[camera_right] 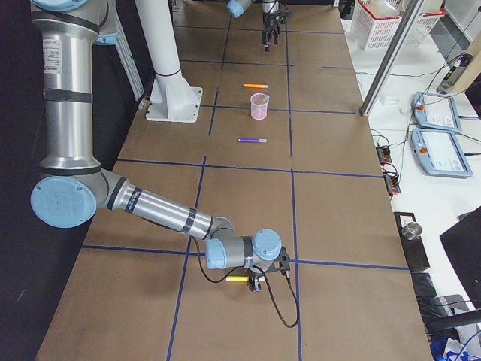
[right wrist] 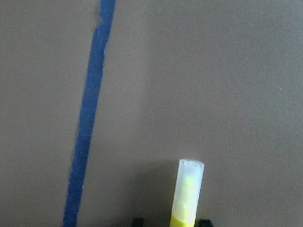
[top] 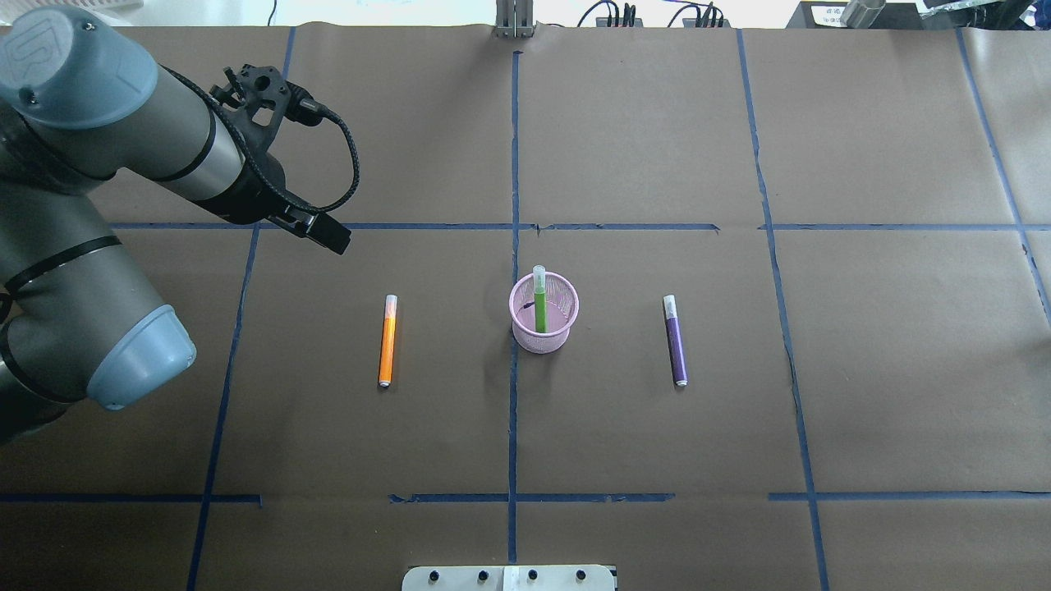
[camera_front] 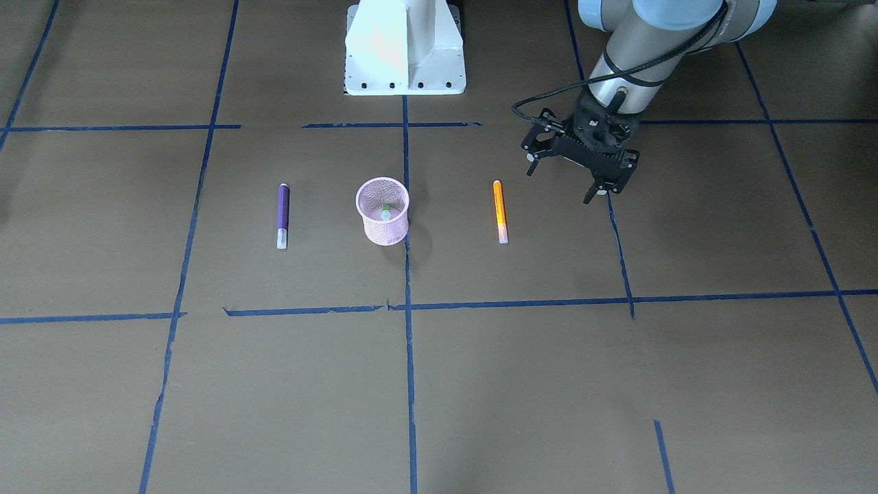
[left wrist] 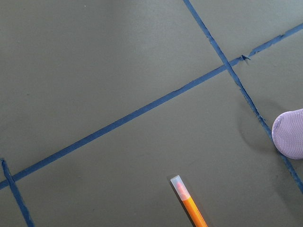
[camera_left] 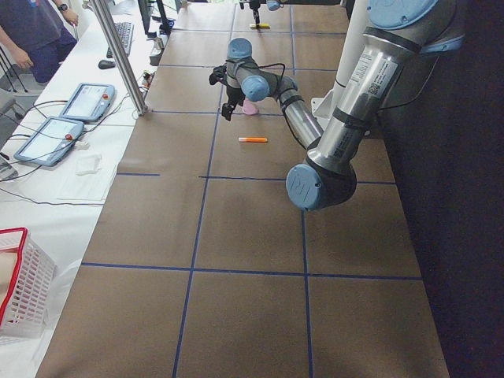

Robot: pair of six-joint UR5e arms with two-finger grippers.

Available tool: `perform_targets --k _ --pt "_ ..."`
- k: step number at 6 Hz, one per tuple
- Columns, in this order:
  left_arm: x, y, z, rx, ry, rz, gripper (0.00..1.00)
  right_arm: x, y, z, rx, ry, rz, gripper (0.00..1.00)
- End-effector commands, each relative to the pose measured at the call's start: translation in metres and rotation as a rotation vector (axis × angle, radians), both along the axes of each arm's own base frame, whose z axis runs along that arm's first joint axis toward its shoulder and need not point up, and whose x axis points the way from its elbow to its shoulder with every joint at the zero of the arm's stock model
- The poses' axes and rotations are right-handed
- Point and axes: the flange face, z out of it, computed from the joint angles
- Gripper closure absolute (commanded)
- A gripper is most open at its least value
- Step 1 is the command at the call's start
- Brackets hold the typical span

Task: Collect pens into pen holder
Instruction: 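Raise the left gripper away from the cup while the right gripper grasps the yellow highlighter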

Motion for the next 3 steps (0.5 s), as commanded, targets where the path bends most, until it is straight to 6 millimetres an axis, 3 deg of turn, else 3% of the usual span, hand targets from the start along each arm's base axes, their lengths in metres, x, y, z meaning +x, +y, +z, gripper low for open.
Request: perform_targets --k 1,2,3 --pt "0.001 0.000 0.000 0.000 0.000 0.001 0.00 -0.003 -0.012 -0.012 0.028 -0.009 -0.002 1.00" --pt "-0.001 0.002 -0.003 0.000 0.007 -0.001 0.00 -0.003 -0.016 -0.038 0.111 -0.030 -0.014 1.00" --pt "-0.001 0.002 -0.003 0.000 0.006 -0.002 0.00 -0.003 -0.022 -0.078 0.248 -0.060 -0.018 1.00"
